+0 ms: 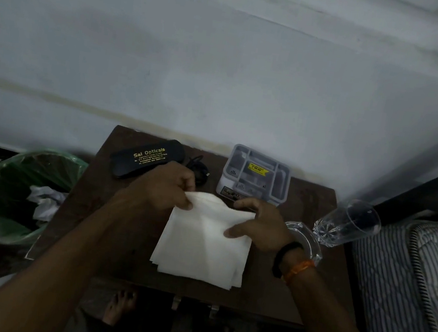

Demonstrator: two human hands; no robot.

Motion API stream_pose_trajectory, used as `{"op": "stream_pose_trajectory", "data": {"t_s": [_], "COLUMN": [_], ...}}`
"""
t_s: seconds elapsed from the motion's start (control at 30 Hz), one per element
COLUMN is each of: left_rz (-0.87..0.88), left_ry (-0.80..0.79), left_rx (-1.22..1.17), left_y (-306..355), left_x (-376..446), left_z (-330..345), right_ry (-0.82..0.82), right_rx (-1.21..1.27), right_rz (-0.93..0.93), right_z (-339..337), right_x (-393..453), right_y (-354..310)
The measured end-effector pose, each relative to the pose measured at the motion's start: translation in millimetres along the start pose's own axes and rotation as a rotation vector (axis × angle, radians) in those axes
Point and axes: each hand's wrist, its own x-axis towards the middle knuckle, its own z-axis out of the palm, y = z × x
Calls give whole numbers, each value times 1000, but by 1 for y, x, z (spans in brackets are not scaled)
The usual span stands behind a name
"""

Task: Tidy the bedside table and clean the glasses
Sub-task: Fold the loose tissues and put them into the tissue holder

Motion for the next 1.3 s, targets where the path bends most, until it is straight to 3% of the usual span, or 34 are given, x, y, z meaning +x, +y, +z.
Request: {"op": "stream_pose_trajectory", "data": {"t_s": [0.1, 0.23, 0.43, 0.67, 0.93, 1.1, 1.3], "left_rz": [13, -44, -74, -89, -121, -141, -185], "left_ry": [82, 67, 13, -116, -111, -78, 13], "left_rx": [-217, -398, 182, 453, 480, 237, -253], "left_y": [2, 1, -14, -10, -6, -8, 5], "left_x": [0, 5, 4, 1, 4, 7, 7], "left_z": [-4, 2, 16, 28, 35, 34, 21], "right_ry": [-93, -137, -163, -83, -61, -37, 40], "right_rx": [329, 336, 168, 116, -193, -186, 83], "right_rz": [58, 66, 132, 217, 137, 117, 111], "right_z": [-11, -10, -8, -8, 14, 12, 9], "right_x": [-3, 0, -2, -2, -5, -7, -8], "right_y": [-2, 5, 11, 19, 15, 11, 10]}}
